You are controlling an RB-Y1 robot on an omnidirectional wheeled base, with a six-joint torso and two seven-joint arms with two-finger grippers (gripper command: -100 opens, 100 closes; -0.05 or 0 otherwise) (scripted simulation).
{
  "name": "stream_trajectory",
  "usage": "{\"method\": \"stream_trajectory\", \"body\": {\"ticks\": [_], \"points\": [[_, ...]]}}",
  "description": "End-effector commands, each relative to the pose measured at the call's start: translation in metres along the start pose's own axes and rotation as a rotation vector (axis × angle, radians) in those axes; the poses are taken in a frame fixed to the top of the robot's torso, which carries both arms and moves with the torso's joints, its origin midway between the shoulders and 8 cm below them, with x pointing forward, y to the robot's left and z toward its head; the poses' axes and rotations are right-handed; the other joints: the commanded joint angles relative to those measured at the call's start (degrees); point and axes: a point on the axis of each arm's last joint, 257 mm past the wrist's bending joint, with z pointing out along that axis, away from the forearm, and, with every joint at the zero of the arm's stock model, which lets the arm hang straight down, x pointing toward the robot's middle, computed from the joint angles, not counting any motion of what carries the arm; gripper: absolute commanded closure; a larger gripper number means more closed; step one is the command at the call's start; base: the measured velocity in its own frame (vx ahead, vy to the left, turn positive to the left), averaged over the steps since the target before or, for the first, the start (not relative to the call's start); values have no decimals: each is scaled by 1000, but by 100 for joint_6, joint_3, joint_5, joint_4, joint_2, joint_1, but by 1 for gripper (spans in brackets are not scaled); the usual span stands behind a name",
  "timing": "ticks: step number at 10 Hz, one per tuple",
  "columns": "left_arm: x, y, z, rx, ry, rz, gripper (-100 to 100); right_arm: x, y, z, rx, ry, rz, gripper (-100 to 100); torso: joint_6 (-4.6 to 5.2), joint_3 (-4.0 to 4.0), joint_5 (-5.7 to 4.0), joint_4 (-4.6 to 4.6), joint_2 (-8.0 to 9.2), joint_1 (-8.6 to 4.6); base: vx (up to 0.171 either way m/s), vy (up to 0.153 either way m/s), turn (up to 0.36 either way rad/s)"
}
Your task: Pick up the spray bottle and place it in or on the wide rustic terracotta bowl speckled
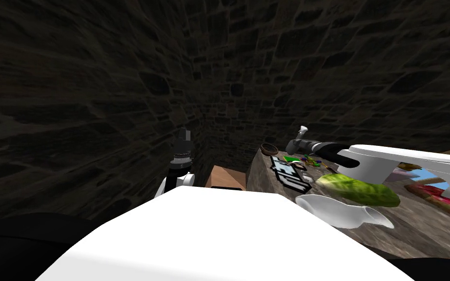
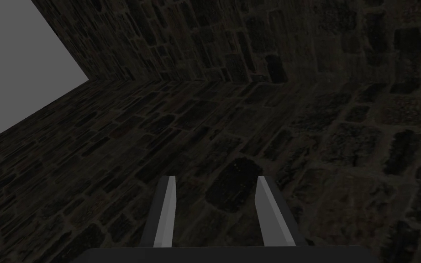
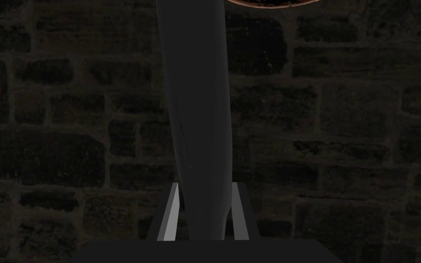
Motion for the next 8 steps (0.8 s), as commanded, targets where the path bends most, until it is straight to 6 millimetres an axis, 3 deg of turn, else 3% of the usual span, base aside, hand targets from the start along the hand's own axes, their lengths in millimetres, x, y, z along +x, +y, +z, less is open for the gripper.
{"method": "stream_trajectory", "body": {"ticks": [1, 3, 4, 5, 8], "points": [[0, 0, 0, 0, 0, 0, 0, 2, 14, -1, -25, 20, 18, 100, 0, 0, 0, 0, 0, 0, 194, -50, 48], [0, 0, 0, 0, 0, 0, 0, 10, 29, -1, -53, 53, 46, 100, -1, 0, -5, -2, 2, 0, 197, -33, 52], [0, 0, 0, 0, 0, 0, 0, 7, 22, 0, -43, 42, 34, 100, -3, -3, -6, -3, -4, -1, 97, -14, 24], [0, 0, 0, 0, 0, 0, 0, 7, 24, 0, -46, 43, 38, -100, 4, 14, -7, 3, 29, 2, 19, -2, 5], [0, 0, 0, 0, 0, 0, 0, 6, 24, 0, -46, 43, 37, -100, 8, 47, -6, 18, 83, 5, 3, 0, 1]]}}
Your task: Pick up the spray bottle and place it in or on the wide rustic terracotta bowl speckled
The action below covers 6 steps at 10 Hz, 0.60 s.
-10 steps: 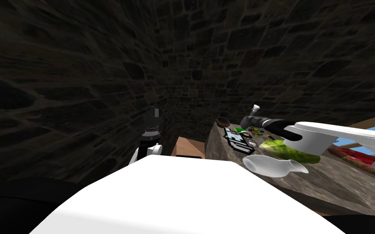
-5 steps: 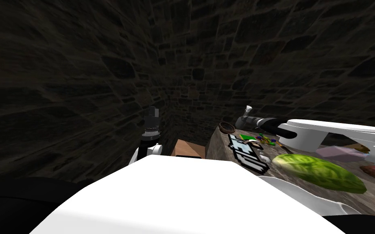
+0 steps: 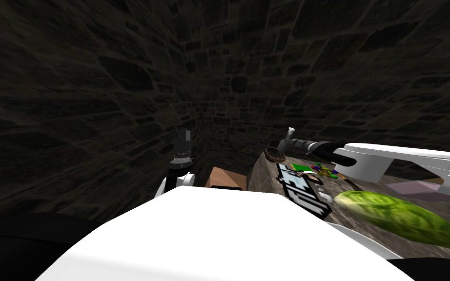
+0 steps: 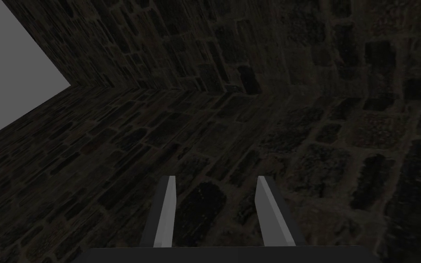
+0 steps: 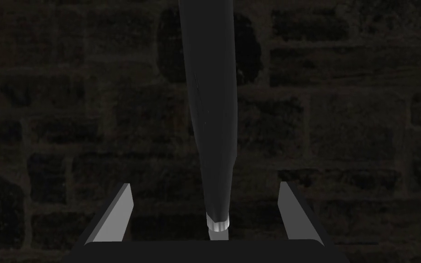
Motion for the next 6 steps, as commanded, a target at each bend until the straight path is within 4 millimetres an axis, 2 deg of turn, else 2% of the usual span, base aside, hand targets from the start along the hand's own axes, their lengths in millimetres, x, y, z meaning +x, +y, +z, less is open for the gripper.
{"method": "stream_trajectory", "body": {"ticks": [1, 2, 3, 6], "points": [[0, 0, 0, 0, 0, 0, 0, 0, 0, 0, 0, 0, 0, -100, 0, 0, 0, 0, 0, 0, 0, 0, 0], [0, 0, 0, 0, 0, 0, 0, 0, 0, 0, 0, 0, 0, 0, 0, 1, 0, 0, 2, 0, 0, 0, 0], [0, 0, 0, 0, 0, 0, 0, -9, 10, 1, -10, -3, -4, -100, 0, 1, 0, 1, 2, 0, 1, -17, -101], [0, 0, 0, 0, 0, 0, 0, -31, 41, 3, -44, -9, -18, -100, 1, 2, -2, 1, 3, -12, 4, -40, -133]]}}
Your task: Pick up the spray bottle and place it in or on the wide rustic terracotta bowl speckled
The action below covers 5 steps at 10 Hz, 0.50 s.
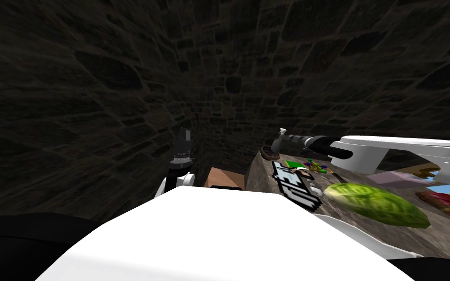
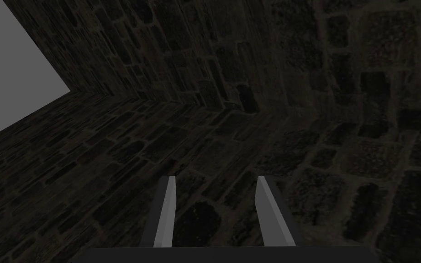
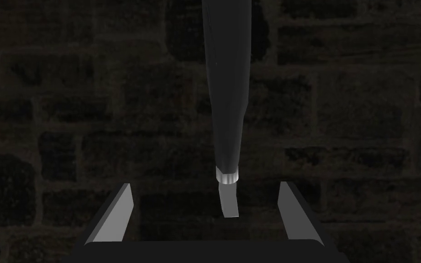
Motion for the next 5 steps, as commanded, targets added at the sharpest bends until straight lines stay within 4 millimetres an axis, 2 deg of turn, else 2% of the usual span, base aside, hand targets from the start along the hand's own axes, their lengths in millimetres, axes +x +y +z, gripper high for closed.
{"method": "stream_trajectory", "body": {"ticks": [1, 2, 5], "points": [[0, 0, 0, 0, 0, 0, 0, -4, 11, 1, -7, -1, -7, -100, 0, 0, 0, 0, 0, 0, 13, -32, -41], [0, 0, 0, 0, 0, 0, 0, -4, 11, 1, -7, -1, -7, -100, -4, -2, 1, -1, -2, 5, 3, -13, 23], [0, 0, 0, 0, 0, 0, 0, -23, 45, 3, -42, -1, -21, -100, -2, 1, 2, 0, 2, 7, 4, -30, -120]]}}
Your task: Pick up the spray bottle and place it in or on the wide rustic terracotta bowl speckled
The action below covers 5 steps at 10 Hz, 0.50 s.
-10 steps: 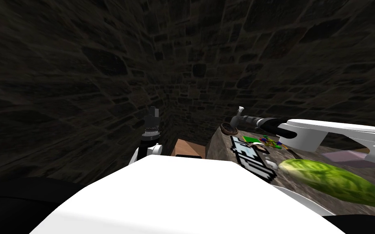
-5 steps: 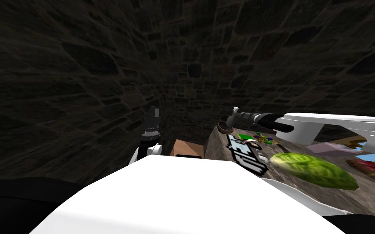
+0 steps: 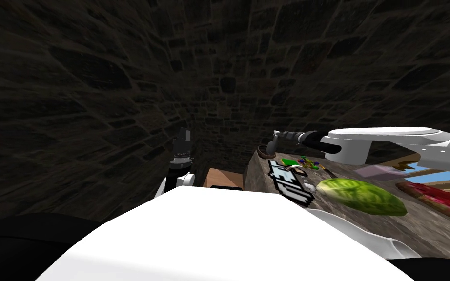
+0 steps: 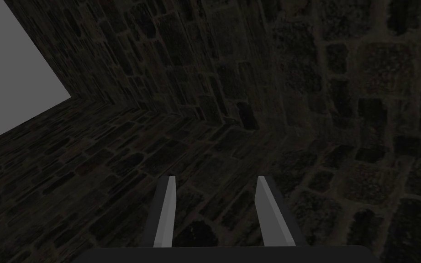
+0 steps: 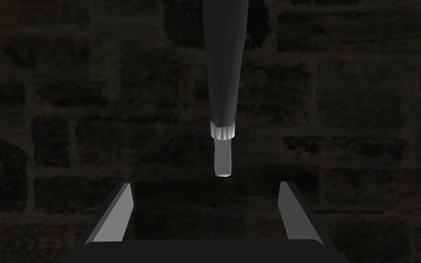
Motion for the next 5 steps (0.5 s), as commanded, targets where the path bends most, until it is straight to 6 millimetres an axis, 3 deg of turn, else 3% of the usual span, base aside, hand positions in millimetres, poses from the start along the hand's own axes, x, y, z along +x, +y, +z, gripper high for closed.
{"method": "stream_trajectory", "body": {"ticks": [1, 3, 4, 5], "points": [[0, 0, 0, 0, 0, 0, 0, -4, 7, -4, -7, -6, 14, -100, 0, 0, 0, 0, 0, 0, 8, -27, -33], [0, 0, 0, 0, 0, 0, 0, -3, 7, -4, -5, 0, 13, -100, 0, 2, -1, 1, 4, 5, 1, -5, 4], [0, 0, 0, 0, 0, 0, 0, -13, 29, -3, -28, 2, 8, -100, 0, 3, 0, 1, 5, 9, 8, -31, -187], [0, 0, 0, 0, 0, 0, 0, -13, 30, -3, -30, 3, 3, -100, 4, 3, 0, 2, 5, 2, 10, -32, -99]]}}
